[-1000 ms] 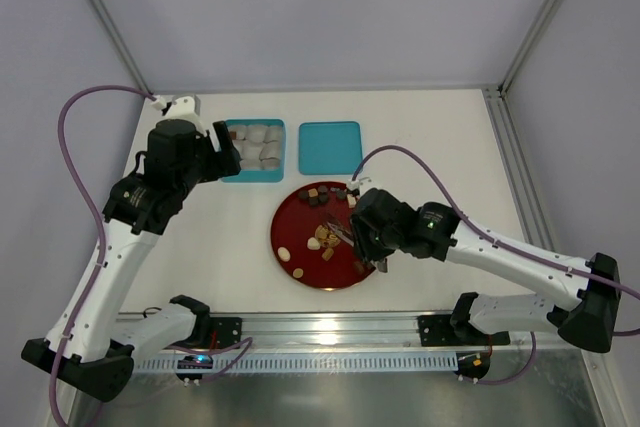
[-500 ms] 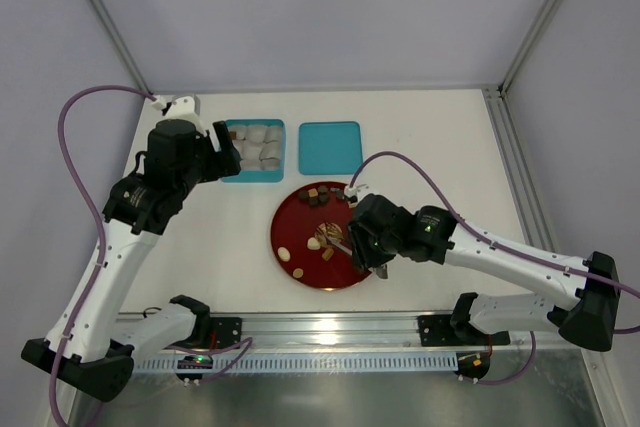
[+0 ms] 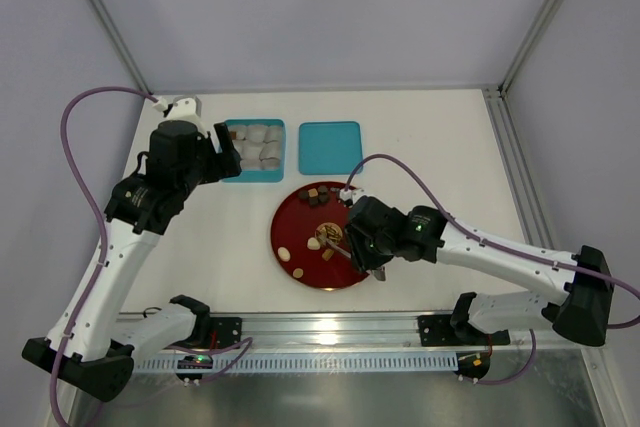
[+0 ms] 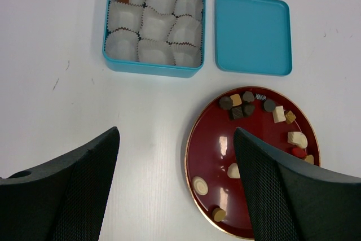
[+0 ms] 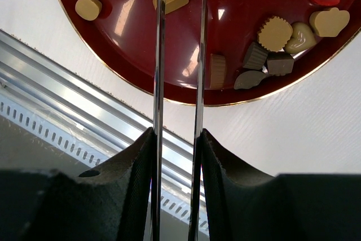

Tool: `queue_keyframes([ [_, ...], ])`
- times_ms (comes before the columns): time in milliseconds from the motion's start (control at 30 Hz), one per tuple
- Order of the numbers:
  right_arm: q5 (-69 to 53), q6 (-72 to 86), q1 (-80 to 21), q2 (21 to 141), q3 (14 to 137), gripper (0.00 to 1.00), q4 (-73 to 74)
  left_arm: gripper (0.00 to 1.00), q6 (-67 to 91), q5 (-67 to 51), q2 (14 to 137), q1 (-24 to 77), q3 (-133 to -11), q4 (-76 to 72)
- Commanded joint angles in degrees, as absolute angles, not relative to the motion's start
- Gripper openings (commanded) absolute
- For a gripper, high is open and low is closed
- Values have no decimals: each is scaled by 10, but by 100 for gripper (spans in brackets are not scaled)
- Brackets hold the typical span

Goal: Pack the chocolate

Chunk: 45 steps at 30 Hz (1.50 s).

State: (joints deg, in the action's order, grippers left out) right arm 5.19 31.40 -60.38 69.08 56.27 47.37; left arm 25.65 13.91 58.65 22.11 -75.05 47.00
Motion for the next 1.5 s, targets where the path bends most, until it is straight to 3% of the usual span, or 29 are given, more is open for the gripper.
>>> queue_keyframes([
  [0,54,308,-607,696,566,39,457,80,265,137,581,220,-748,458],
  [1167,69,294,-606,756,634,37,484,80,260,143,577,220,-745,458],
  [1467,69,292,-605,760,648,33,492,80,259,146,574,220,-742,458],
])
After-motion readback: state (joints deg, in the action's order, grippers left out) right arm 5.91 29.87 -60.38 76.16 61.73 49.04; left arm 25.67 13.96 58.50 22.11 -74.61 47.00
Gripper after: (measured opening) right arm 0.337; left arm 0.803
